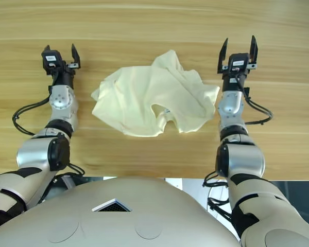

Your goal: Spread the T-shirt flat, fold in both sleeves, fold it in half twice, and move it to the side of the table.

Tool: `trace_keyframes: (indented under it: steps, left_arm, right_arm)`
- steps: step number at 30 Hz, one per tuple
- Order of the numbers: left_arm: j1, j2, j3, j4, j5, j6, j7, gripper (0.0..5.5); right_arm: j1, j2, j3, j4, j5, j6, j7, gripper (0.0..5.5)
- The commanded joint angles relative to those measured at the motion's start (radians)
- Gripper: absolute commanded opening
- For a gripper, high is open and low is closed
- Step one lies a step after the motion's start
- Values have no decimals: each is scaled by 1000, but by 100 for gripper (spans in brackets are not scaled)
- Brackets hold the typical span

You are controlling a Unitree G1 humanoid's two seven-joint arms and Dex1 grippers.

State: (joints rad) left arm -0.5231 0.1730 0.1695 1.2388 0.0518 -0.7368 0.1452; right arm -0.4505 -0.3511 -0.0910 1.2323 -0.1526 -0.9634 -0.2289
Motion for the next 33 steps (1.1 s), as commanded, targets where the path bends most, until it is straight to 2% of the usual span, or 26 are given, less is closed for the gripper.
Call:
trace_keyframes:
  steps: [1,4,7,13,16,24,33]
  left_arm:
    - [5,-13,-52,-65,74,-52,93,415]
    - [65,-18,-79,-184,42,-144,-25,415]
    - [113,-25,-75,-265,-18,-154,-110,415]
    - [71,-44,-50,-124,-14,-81,-38,415]
    - [64,-73,-91,-99,51,-81,40,415]
    - [-6,-130,-87,-51,34,-105,14,415]
    - [-72,-144,-63,-15,5,-66,-27,415]
  right_arm:
    - [36,17,1,-32,7,-15,17,345]
    - [84,-17,18,-92,-2,-65,79,345]
    - [118,-36,-1,-135,22,-78,101,345]
    - [90,27,-67,-83,117,7,104,345]
    - [91,55,-65,-94,111,18,87,345]
    - [91,24,-69,-117,62,21,18,345]
    - [-1,57,-103,-78,124,93,60,345]
